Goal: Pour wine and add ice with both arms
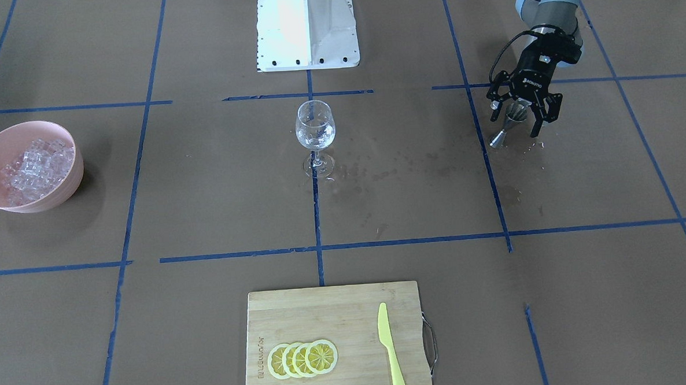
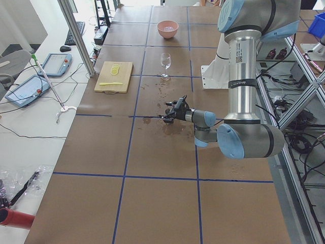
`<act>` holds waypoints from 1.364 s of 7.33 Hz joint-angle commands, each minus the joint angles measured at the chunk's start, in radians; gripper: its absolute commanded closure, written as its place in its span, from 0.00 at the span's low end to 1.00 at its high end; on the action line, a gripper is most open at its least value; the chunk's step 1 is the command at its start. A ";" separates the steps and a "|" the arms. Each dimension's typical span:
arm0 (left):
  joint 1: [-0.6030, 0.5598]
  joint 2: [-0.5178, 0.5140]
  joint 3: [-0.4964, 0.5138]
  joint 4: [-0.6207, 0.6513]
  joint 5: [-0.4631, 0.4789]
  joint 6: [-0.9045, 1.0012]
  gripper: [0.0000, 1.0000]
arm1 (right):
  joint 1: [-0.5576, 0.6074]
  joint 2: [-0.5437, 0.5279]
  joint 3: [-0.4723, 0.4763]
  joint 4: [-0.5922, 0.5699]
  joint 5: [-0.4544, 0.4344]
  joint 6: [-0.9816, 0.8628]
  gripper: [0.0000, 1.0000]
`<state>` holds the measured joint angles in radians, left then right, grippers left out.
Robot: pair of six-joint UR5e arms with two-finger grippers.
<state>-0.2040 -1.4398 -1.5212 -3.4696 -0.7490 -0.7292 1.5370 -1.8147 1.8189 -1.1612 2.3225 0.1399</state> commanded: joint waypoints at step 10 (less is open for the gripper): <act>-0.859 -0.104 -0.120 0.431 -1.068 0.278 0.00 | 0.000 0.012 -0.003 0.000 0.000 0.012 0.00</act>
<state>-0.8472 -1.4747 -1.6421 -3.2226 -1.5476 -0.4644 1.5370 -1.8042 1.8176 -1.1613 2.3224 0.1524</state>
